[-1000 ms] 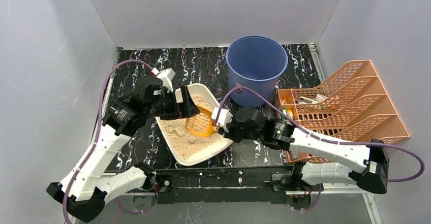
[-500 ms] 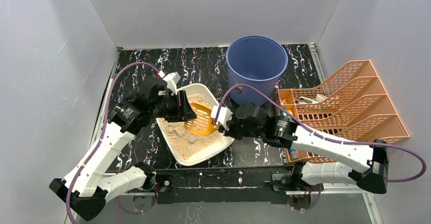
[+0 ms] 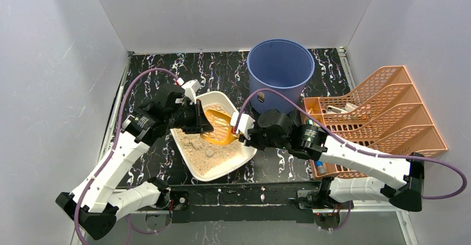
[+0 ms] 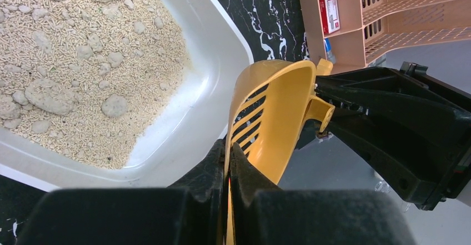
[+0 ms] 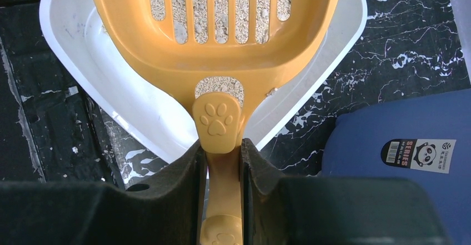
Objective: Clean the litter box
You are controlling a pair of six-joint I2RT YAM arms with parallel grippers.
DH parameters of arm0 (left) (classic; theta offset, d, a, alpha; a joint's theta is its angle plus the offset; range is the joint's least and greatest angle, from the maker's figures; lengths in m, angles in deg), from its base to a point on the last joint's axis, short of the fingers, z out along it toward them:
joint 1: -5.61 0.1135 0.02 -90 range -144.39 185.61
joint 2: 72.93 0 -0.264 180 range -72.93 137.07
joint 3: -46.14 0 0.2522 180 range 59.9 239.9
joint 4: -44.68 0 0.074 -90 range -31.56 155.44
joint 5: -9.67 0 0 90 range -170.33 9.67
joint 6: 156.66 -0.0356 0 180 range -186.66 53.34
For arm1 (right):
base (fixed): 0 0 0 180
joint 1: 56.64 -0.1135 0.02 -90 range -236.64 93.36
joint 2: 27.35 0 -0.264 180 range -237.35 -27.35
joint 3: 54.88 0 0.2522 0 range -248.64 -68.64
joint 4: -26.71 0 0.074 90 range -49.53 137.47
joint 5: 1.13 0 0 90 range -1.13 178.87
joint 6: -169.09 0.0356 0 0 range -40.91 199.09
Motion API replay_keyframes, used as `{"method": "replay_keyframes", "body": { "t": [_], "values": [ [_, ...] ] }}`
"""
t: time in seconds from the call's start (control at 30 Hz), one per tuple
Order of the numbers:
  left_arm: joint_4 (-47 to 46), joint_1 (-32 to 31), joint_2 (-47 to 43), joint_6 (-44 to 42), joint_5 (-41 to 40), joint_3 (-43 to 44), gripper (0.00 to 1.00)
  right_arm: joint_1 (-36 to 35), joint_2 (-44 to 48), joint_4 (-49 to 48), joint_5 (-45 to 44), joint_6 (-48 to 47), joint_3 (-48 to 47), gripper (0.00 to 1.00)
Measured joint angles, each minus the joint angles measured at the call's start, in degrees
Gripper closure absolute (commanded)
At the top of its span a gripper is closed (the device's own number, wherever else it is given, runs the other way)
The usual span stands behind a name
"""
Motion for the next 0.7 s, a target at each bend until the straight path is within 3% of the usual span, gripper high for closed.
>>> {"method": "replay_keyframes", "body": {
  "t": [0.27, 0.7],
  "values": [
    [-0.2, 0.0, -0.4, 0.0, -0.9, -0.2, 1.00, 0.0, 0.4, 0.5, -0.3, 2.0, -0.2, 0.42],
    [-4.1, 0.0, -5.9, 1.1, -2.5, -8.3, 1.00, 0.0, 9.3, 2.1, -5.1, 12.4, 0.2, 0.08]
  ]
}}
